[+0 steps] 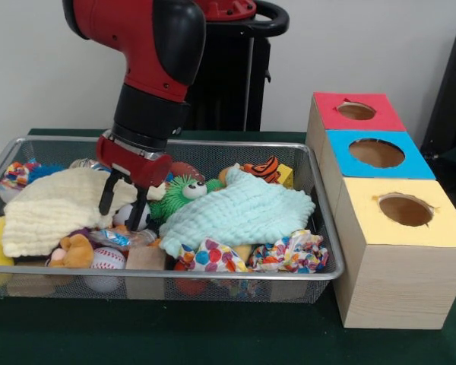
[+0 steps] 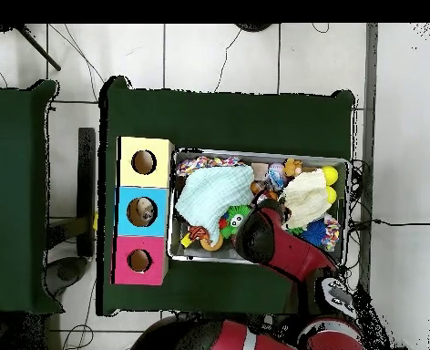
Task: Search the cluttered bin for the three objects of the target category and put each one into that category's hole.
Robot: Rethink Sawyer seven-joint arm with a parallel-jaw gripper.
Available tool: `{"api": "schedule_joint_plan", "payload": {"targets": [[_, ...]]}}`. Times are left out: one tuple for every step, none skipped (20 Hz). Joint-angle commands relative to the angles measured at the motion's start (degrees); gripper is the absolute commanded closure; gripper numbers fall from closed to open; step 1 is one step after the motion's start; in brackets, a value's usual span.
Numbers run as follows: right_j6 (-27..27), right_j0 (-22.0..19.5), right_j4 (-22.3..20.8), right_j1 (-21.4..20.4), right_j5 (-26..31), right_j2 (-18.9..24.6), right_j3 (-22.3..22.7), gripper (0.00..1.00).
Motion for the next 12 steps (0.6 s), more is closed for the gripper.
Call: {"api": "schedule_joint_plan", "payload": {"targets": [[14.2, -0.1, 3.2, 0.4, -1.7, 4.6, 3.1, 0.0], [14.1, -0.3, 3.0, 0.3, -1.6, 4.8, 3.0, 0.0], [14.0, -0.8, 2.5, -0.1, -1.3, 5.5, 3.1, 0.0], [13.9, -1.2, 2.1, -0.5, -1.0, 6.1, 3.2, 0.0], [13.8, -1.8, 1.5, -1.1, -0.7, 6.9, 3.5, 0.0], [13.8, -2.0, 1.4, -1.6, -0.3, 7.3, 3.8, 0.0], [13.8, -1.8, 1.5, -2.4, 0.3, 7.4, 4.1, 0.0], [13.8, -1.5, 1.8, -2.9, 0.9, 7.2, 4.3, 0.0], [13.7, -0.7, 2.6, -3.8, 2.0, 6.6, 4.6, 0.0], [13.6, -0.2, 3.1, -4.2, 2.7, 6.2, 4.6, 0.0], [13.5, 0.5, 3.7, -4.7, 3.6, 5.6, 4.6, 0.0], [13.4, 0.9, 4.0, -5.0, 3.9, 5.4, 4.6, 0.0]]}}
